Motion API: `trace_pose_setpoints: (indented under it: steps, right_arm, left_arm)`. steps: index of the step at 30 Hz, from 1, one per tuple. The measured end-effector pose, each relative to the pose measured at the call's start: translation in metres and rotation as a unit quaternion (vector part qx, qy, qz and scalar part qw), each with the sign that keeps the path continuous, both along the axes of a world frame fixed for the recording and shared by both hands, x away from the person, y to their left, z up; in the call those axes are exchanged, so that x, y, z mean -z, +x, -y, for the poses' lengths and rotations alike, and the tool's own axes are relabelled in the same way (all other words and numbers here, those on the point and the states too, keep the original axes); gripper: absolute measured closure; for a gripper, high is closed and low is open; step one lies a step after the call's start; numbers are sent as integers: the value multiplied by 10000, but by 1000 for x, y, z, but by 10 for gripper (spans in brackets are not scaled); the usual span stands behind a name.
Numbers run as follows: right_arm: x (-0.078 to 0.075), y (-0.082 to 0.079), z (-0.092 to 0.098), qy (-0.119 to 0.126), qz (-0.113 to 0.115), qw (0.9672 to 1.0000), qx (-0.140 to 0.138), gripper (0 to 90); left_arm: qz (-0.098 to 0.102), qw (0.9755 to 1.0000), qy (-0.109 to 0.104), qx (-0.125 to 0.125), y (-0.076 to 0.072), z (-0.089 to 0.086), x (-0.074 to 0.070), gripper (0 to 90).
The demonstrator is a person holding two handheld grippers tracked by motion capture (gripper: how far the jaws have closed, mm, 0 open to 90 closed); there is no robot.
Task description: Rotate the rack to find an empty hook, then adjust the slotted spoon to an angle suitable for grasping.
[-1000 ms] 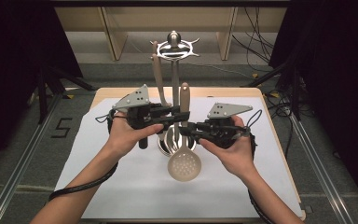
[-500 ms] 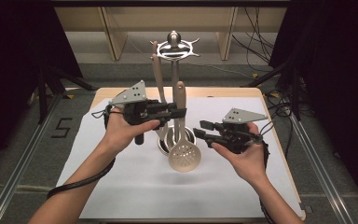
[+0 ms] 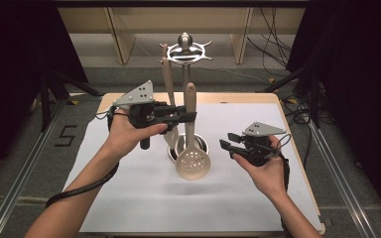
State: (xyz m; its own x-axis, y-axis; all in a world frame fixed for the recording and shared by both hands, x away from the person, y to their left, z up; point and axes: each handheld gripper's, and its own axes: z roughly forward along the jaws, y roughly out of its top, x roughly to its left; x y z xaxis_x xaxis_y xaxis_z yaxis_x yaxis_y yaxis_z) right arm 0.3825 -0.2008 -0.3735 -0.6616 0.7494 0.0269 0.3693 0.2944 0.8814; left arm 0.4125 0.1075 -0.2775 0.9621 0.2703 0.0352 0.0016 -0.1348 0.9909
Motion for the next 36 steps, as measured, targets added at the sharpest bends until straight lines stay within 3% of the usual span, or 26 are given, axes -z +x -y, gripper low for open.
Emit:
trace_pose_setpoints:
  steps: [1, 2, 3, 4, 5, 6, 7, 9, 11, 13, 16, 18, 19, 20, 21, 23, 24, 25, 28, 29, 30, 31, 32, 33, 34, 36]
  right_arm:
    - [2, -1, -1, 176, -65, 9996, 221, 595]
    - [1, 1, 4, 16, -30, 9999, 142, 595]
    - [1, -1, 3, 135, -155, 9996, 213, 594]
    - [2, 0, 5, 51, -109, 9996, 240, 595]
    - [3, 0, 5, 173, -137, 9992, 327, 594]
    - [4, 1, 7, 102, -149, 9995, 245, 595]
    - [5, 1, 9, 98, -184, 9991, 371, 595]
    - [7, 4, 13, -11, -160, 9993, 334, 595]
    - [7, 2, 13, 45, -395, 9984, 413, 595]
    - [8, 5, 13, 80, -230, 9985, 481, 595]
    - [6, 6, 15, 85, -428, 9978, 490, 595]
    - [7, 11, 18, 6, -289, 9988, 402, 595]
    - [6, 13, 20, -50, -233, 9987, 441, 595]
    - [6, 14, 21, -12, -291, 9984, 485, 595]
    - [8, 17, 22, 11, -159, 9985, 516, 595]
    - [8, 18, 24, 11, -316, 9981, 526, 595]
    - [8, 18, 25, -40, -247, 9980, 579, 594]
    - [8, 17, 23, 119, -440, 9970, 624, 594]
    - [9, 17, 24, 171, -463, 9960, 750, 594]
    - [8, 17, 26, 37, -421, 9966, 709, 594]
    - [9, 18, 26, 52, -430, 9964, 726, 594]
    - [9, 18, 26, 87, -463, 9962, 732, 594]
    - [9, 18, 28, 61, -476, 9962, 723, 593]
    - [8, 18, 28, 27, -401, 9966, 720, 592]
    - [7, 16, 28, 67, -507, 9957, 769, 592]
    - [7, 18, 29, 98, -306, 9964, 789, 592]
  left_arm:
    - [7, 10000, -7, -4, -1, -1, -1, 746]
    - [18, 10000, -19, -8, -1, -1, -1, 746]
    - [43, 10000, -25, -8, -1, -1, -2, 746]
    - [35, 10000, -20, 0, -1, -1, -2, 746]
    - [19, 10000, -22, 13, -1, -2, -2, 746]
    - [-38, 10000, -65, -1, -1, -2, -1, 746]
    - [-393, 9990, -198, -32, -5, -1, 1, 746]
    - [-100, 9999, -110, -26, 0, -2, 1, 746]
    - [-25, 10000, -20, -21, 2, -1, 1, 746]
    - [-55, 10000, -37, -44, 2, -2, 1, 746]
    - [-44, 10000, 2, -67, 3, -3, 0, 746]
    - [-82, 9999, 12, -110, 3, -3, 0, 746]
    - [28, 9999, 62, -121, 5, -3, -2, 746]
    - [-11, 9998, 77, -167, 4, -3, -3, 746]
    - [18, 9998, 83, -174, 4, -3, -4, 746]
    - [49, 9997, 96, -196, 5, -2, -7, 746]
    - [0, 9998, 59, -206, 5, -2, -7, 746]
    - [41, 9998, 70, -195, 6, -2, -8, 746]
    - [-332, 9991, -104, -256, 3, -1, -9, 746]
    - [-116, 9996, -38, -237, 6, -2, -10, 746]
    - [-269, 9992, -97, -272, 4, -1, -10, 746]
    - [19, 9997, 28, -227, 8, -2, -11, 746]
    - [-119, 9997, -5, -221, 6, -1, -11, 746]
    - [0, 9998, 24, -188, 8, -1, -12, 746]
    - [31, 9998, 43, -179, 8, -1, -12, 746]
    - [-5, 9999, 17, -170, 7, -1, -13, 746]
